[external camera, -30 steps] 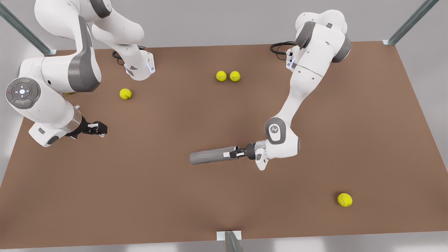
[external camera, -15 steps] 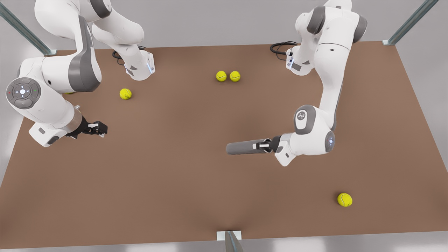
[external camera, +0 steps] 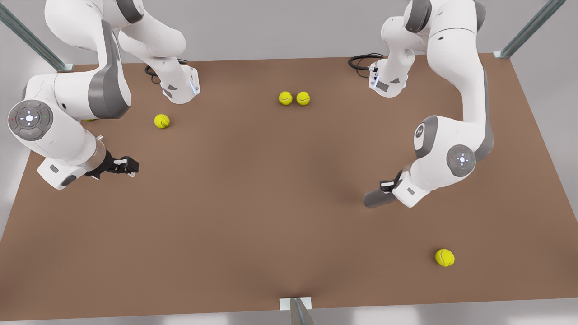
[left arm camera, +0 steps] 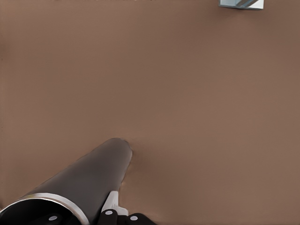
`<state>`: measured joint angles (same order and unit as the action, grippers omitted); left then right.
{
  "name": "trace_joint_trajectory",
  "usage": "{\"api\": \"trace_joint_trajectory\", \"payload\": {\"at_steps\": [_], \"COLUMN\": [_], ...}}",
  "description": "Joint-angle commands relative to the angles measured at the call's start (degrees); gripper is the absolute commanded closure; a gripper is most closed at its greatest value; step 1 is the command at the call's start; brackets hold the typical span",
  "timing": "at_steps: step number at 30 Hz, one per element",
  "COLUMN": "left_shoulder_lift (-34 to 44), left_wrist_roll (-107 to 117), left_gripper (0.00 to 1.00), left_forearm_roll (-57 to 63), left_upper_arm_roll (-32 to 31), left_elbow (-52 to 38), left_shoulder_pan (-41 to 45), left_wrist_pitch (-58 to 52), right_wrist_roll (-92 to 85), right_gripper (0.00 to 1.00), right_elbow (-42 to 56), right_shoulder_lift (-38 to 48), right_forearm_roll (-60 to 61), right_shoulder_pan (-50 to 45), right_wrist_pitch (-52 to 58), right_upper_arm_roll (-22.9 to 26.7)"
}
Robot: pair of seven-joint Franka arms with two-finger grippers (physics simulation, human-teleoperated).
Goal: Put the tennis tube upright
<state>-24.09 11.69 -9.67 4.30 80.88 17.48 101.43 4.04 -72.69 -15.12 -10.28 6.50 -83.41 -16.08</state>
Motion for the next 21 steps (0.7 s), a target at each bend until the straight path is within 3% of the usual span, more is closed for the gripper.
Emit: {"api": "trace_joint_trajectory", "payload": {"at_steps": [1,21], "left_shoulder_lift": [0.0,-7.2], "left_wrist_roll": [0.0,0.4], "left_gripper": [0.79,0.79], "left_forearm_roll": [6.4,8.2], "left_upper_arm_roll": [0.0,0.9], "left_elbow": [0.1,0.2], "left_shoulder_pan": [0.0,-0.3], "left_wrist_pitch": [0.0,4.4], "right_wrist_roll": [0.0,0.0], "right_gripper": [0.0,0.0], "right_elbow": [0.0,0.0], "right_shoulder_lift": [0.0,0.0], "right_forearm_roll": [0.0,-0.1], "right_shoulder_pan": [0.0,0.0], "right_wrist_pitch": [0.0,0.0], "right_upper_arm_roll": [0.0,0.0]}}
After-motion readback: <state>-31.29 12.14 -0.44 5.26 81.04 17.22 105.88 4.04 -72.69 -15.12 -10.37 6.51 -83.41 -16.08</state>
